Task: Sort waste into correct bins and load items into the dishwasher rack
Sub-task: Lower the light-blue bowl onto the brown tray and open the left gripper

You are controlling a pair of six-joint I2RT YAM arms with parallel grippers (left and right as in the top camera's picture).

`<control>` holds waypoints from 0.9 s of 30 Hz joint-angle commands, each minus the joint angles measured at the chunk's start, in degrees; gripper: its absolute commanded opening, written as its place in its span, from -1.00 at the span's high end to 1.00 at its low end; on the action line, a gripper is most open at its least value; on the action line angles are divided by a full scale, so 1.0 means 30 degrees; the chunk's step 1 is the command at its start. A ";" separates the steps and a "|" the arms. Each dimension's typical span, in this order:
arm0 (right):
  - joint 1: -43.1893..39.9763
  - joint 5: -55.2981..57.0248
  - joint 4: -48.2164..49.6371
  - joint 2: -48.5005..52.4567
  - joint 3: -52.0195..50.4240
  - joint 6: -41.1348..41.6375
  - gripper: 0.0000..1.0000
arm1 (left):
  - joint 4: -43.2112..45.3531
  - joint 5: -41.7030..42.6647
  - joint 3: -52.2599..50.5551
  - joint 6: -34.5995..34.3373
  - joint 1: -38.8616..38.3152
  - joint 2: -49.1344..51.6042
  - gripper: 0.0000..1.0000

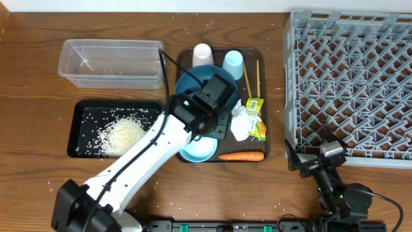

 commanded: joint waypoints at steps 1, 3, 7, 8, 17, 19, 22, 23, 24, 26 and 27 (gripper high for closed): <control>-0.0437 0.0073 -0.0080 -0.0022 -0.0029 -0.0240 -0.98 | -0.0437 0.0058 0.1326 0.3111 0.0175 0.0510 -0.49; -0.0437 0.0073 -0.0080 -0.0022 -0.0029 -0.0240 -0.98 | -0.0291 0.0058 0.1705 0.3504 0.0175 0.0889 -0.50; -0.0437 0.0073 -0.0080 -0.0022 -0.0029 -0.0240 -0.99 | 0.1231 -0.0627 0.1785 0.3672 0.0175 0.2025 -0.66; -0.0437 0.0073 -0.0080 -0.0022 -0.0029 -0.0240 -0.98 | 0.1821 -0.0816 0.1785 0.3687 0.0175 0.2426 -0.67; -0.0437 0.0073 -0.0080 -0.0022 -0.0029 -0.0240 -0.99 | 0.5676 -0.1479 0.1778 0.3738 0.0175 0.5843 -0.69; -0.0437 0.0073 -0.0080 -0.0022 -0.0029 -0.0240 -0.99 | 0.5829 -0.1581 0.1778 0.3738 0.0175 0.6186 -0.69; -0.0437 0.0073 -0.0080 -0.0022 -0.0029 -0.0248 -0.98 | 0.6120 -0.1814 0.1778 0.3745 0.0175 0.6601 -0.68; -0.0437 0.0073 -0.0080 -0.0022 -0.0029 -0.0240 -0.99 | 0.6244 -0.1814 0.1778 0.3738 0.0175 0.6761 -0.67; -0.0437 0.0073 -0.0080 -0.0022 -0.0029 -0.0240 -0.99 | 0.6375 -0.1814 0.1778 0.3738 0.0175 0.6965 -0.67; -0.0437 0.0073 -0.0080 -0.0022 -0.0029 -0.0240 -0.98 | 0.6681 -0.1829 0.1770 0.3745 0.0175 0.7359 -0.64; -0.0437 0.0073 -0.0080 -0.0022 -0.0029 -0.0240 -0.98 | 0.6834 -0.1938 0.1770 0.3738 0.0175 0.7490 -0.58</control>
